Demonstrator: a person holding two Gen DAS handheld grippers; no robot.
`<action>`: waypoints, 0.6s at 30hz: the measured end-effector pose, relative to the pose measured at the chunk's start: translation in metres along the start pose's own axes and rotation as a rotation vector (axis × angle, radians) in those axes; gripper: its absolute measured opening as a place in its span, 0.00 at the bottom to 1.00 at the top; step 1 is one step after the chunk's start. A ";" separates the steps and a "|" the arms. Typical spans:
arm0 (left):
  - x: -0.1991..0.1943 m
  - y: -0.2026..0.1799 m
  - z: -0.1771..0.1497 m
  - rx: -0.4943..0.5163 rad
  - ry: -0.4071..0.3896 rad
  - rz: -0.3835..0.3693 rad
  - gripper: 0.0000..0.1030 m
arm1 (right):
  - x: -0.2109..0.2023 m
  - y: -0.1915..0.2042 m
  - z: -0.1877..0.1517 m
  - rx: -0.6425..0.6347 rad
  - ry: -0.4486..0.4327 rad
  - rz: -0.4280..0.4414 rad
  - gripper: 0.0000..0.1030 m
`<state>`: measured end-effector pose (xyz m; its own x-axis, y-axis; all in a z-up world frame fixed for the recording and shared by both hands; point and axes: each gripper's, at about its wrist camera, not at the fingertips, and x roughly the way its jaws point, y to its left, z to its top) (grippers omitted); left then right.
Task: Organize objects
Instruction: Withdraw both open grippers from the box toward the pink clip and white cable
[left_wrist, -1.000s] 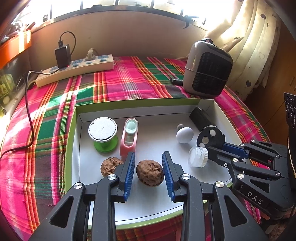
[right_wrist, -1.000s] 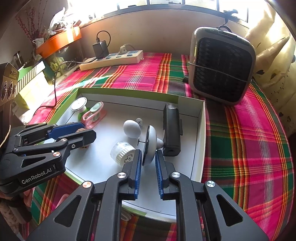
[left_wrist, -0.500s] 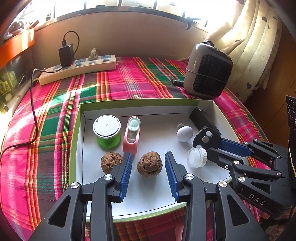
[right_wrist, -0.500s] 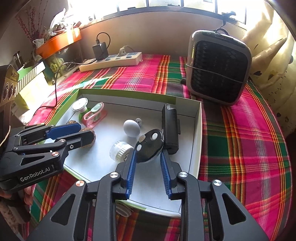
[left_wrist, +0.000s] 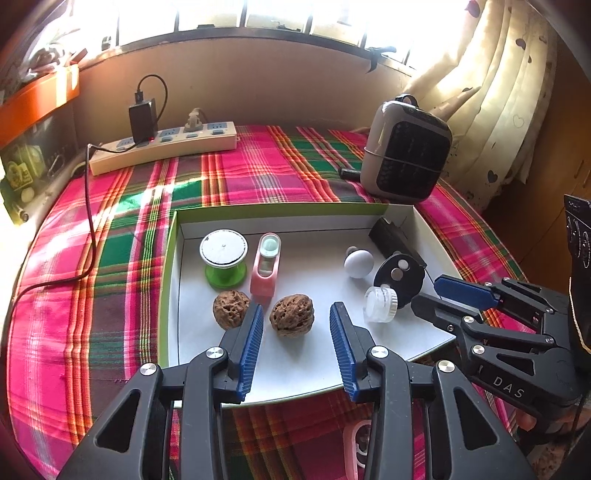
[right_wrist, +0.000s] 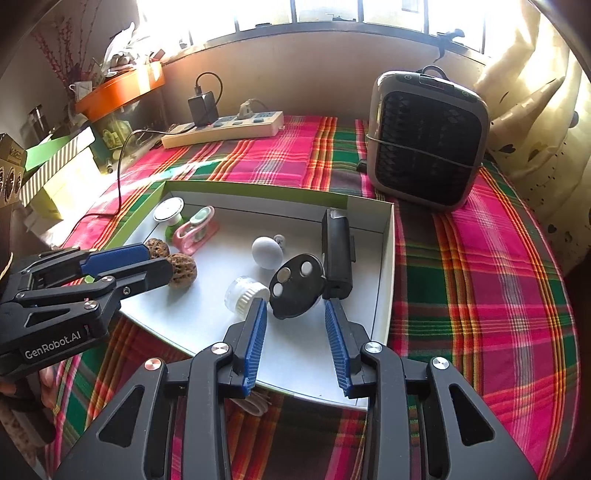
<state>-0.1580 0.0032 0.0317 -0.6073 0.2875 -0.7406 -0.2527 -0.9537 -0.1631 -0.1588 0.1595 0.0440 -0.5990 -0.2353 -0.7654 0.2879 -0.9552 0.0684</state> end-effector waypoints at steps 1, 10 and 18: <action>-0.002 0.000 -0.001 -0.001 -0.002 -0.001 0.35 | -0.001 0.000 0.000 -0.001 -0.002 0.000 0.33; -0.023 -0.001 -0.014 -0.020 -0.028 -0.004 0.35 | -0.015 -0.001 -0.009 0.010 -0.028 0.009 0.33; -0.038 -0.004 -0.036 -0.031 -0.019 -0.024 0.38 | -0.030 -0.003 -0.019 0.009 -0.058 0.028 0.34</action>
<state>-0.1074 -0.0073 0.0372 -0.6158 0.3117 -0.7236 -0.2441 -0.9487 -0.2010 -0.1268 0.1725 0.0547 -0.6333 -0.2718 -0.7246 0.2984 -0.9497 0.0954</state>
